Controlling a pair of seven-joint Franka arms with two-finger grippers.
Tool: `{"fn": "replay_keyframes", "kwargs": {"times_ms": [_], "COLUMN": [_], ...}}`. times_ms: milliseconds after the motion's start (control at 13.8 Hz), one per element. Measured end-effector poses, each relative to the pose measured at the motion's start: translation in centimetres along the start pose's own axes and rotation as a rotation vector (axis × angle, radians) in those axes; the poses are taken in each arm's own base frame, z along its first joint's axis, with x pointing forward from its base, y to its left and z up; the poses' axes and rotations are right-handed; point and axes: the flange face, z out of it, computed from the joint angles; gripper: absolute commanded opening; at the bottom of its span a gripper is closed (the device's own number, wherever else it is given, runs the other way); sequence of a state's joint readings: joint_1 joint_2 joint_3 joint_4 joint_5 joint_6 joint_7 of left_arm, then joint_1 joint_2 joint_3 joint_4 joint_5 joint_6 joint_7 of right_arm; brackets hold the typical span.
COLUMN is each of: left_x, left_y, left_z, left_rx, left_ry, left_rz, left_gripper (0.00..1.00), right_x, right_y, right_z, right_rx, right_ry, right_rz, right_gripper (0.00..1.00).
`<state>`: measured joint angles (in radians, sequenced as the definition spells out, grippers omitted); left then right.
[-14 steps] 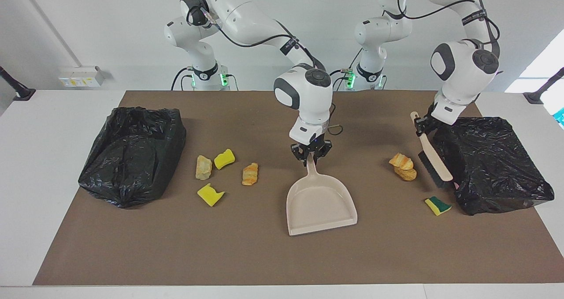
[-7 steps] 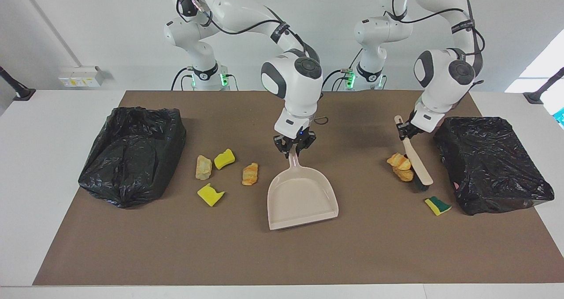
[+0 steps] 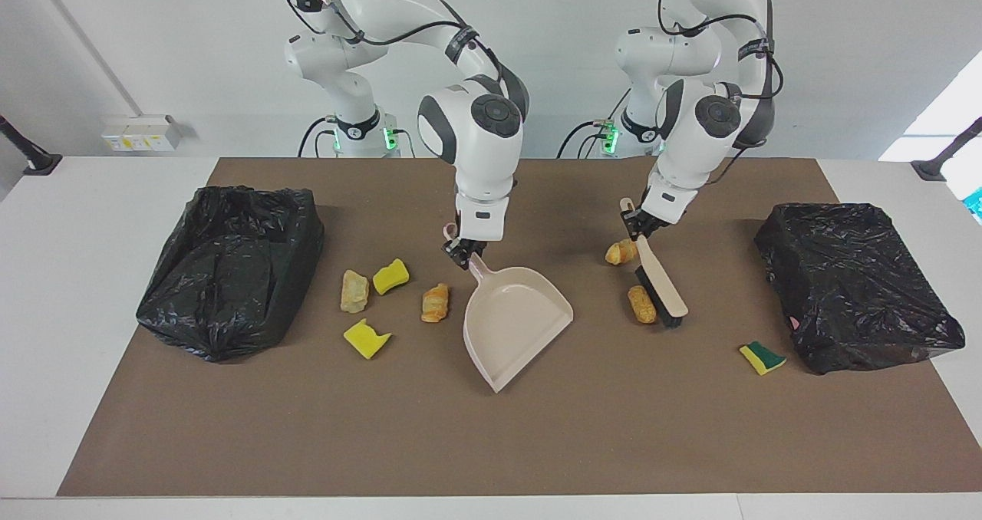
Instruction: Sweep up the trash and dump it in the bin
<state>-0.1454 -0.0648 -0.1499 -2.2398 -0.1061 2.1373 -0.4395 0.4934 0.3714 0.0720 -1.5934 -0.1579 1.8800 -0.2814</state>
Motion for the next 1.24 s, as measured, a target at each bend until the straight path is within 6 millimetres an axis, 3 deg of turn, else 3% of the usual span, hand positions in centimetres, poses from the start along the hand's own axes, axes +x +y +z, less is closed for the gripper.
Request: {"fn": "replay_keyframes", "kwargs": {"times_ms": [145,291,436,581,872,1235], "left_x": [2.2,4.9,6.8,8.5,12.0,13.6], "left_y": [-2.4,-7.1,-12.3,-15.3,-17.2,-16.1], "left_z": [-2.8,-5.2,-5.6,-4.1,-0.3,2.5], "left_rx": [-0.015,-0.011,0.03,0.08,0.167,0.162], "left_ry": [0.023,0.051,0.07,0.083,0.082,0.08], "left_rz": [-0.022,-0.007,0.016,0.021,0.062,0.092], "left_gripper": [0.0,0.0,0.0,0.0,0.0,0.0], "right_x": [-0.3,-0.4,-0.9,-1.4,-2.3,-2.6], "right_y": [-0.5,-1.1,-1.6,-1.4,0.2,0.0], "right_z": [0.0,-0.2,0.1,0.6,2.2,3.9], "right_rx": [0.008,0.013,0.017,0.015,0.001,-0.008], "right_ry": [-0.021,-0.027,-0.034,-0.027,0.006,0.024], "right_rz": [-0.149,-0.316,-0.416,-0.533,-0.631,-0.656], "right_gripper": [0.0,0.0,0.0,0.0,0.0,0.0]}}
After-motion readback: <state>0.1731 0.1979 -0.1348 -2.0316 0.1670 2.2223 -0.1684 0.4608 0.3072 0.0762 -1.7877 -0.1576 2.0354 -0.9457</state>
